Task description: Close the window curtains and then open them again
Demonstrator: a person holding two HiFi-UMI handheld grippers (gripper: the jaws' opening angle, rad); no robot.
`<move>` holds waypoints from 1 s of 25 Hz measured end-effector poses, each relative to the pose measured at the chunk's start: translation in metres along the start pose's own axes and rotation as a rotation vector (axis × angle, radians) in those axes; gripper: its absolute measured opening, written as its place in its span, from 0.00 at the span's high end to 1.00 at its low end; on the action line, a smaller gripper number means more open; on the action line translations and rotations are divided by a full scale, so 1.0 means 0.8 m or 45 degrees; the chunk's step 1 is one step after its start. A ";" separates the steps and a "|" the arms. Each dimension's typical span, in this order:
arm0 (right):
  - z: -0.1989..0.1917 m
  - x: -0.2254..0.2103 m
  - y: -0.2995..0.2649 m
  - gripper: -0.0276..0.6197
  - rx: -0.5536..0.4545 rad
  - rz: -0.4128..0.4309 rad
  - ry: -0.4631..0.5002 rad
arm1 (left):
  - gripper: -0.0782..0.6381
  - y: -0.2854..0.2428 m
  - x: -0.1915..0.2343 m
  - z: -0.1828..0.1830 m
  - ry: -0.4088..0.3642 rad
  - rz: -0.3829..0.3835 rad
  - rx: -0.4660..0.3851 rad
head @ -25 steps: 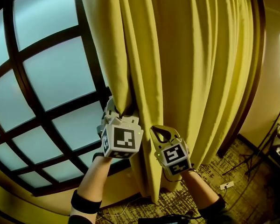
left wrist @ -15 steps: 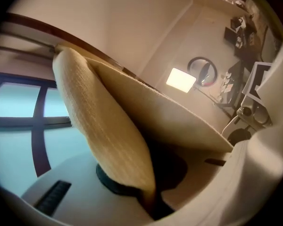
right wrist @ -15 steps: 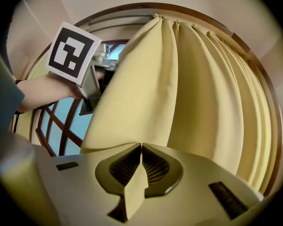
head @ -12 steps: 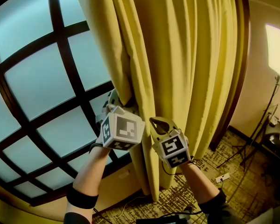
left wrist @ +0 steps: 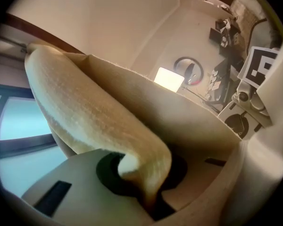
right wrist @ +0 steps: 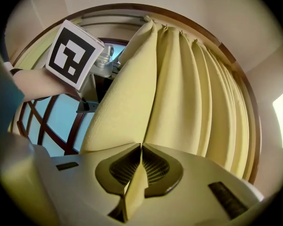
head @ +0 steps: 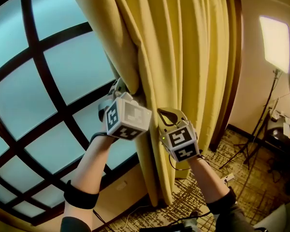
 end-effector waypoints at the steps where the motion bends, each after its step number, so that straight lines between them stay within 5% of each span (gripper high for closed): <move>1: 0.001 -0.010 -0.001 0.92 -0.001 -0.014 -0.002 | 0.85 -0.011 0.001 0.003 -0.007 -0.011 0.000; 25: 0.006 -0.184 -0.005 0.92 -0.072 -0.087 0.008 | 0.85 -0.168 -0.004 0.118 -0.123 -0.158 -0.073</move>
Point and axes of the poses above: the fingertips, and each gripper's own axes: y backward along the fingers, x to its left, z out of its top, the point moved 8 cm from there along y, backward along the fingers, and after that the axes turned 3 degrees about -y, right-handed, at the moved point
